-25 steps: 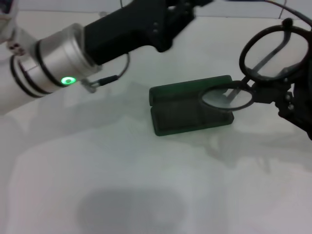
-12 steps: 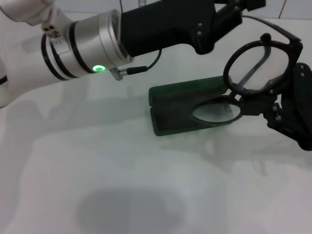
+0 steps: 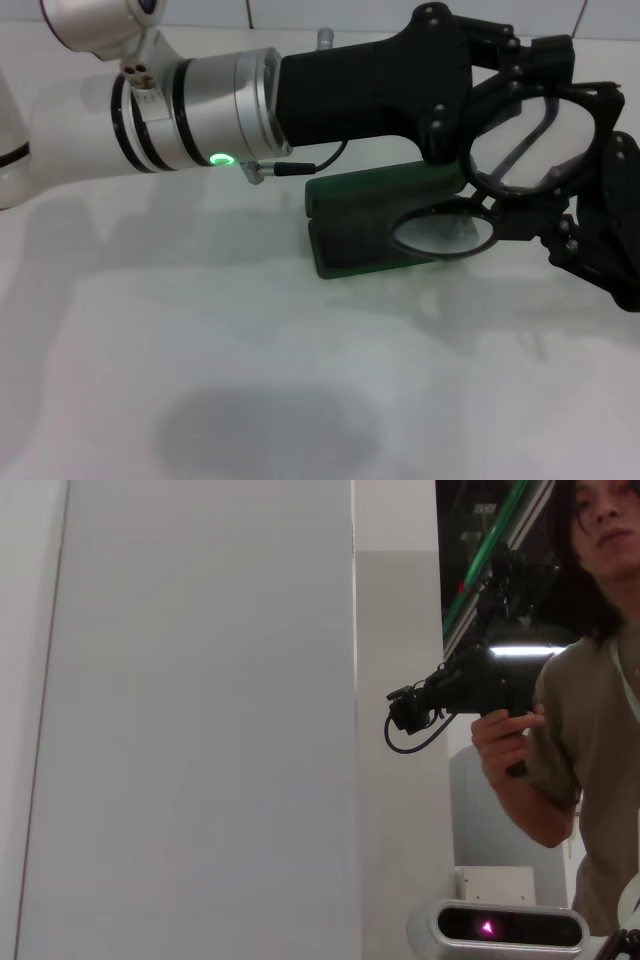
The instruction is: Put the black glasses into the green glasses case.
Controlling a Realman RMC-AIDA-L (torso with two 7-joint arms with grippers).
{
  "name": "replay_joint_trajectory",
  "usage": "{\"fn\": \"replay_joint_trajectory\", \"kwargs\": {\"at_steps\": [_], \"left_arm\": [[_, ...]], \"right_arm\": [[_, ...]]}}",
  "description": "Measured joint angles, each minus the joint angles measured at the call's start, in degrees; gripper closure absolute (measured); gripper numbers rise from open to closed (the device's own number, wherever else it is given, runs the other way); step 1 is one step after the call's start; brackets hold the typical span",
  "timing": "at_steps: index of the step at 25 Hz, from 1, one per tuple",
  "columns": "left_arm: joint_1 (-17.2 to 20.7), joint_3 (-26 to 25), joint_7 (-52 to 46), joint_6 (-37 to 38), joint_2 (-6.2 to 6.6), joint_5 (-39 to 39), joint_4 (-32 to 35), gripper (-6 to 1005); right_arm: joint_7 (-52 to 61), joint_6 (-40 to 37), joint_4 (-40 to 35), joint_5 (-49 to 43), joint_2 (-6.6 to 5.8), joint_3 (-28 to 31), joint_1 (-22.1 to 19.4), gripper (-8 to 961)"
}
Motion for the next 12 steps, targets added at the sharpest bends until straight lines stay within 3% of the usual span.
{"fn": "replay_joint_trajectory", "kwargs": {"at_steps": [12], "left_arm": [[0.23,0.02,-2.49,0.34,0.31,4.09,0.32,952]], "right_arm": [[0.02,-0.08,0.0,0.18,0.0,0.26,-0.25,906]]}}
